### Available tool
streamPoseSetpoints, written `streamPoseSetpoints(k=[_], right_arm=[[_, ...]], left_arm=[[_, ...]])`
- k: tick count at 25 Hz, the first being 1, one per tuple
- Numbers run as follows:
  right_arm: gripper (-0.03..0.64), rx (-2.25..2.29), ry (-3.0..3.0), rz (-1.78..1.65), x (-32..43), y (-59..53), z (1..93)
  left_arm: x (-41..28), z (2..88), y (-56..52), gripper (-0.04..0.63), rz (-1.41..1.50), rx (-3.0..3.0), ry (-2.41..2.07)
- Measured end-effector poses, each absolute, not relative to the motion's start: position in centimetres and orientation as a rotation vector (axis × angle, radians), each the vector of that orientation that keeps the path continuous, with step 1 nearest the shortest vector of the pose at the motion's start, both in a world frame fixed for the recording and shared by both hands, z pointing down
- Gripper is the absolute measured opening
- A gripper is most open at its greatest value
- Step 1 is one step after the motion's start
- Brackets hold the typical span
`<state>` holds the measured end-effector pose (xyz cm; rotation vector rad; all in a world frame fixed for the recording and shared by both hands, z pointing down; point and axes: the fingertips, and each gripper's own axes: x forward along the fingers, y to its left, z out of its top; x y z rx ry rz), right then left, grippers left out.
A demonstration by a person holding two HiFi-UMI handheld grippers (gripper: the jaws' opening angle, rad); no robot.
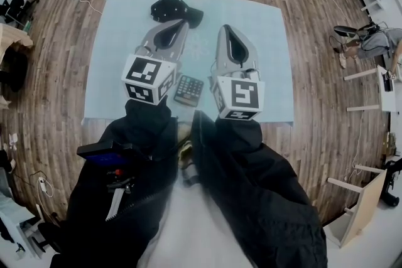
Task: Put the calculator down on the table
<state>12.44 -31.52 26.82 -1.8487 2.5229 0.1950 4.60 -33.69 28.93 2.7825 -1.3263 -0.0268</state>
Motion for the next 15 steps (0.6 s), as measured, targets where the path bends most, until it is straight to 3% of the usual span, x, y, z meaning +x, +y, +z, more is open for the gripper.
streamPoseSetpoints(k=[15], right_arm=[[-0.003, -1.921, 2.536, 0.238, 12.68, -31.23, 27.22]], left_arm=[[5.16, 29.37, -33.5, 0.002, -0.002, 2.793, -1.305]])
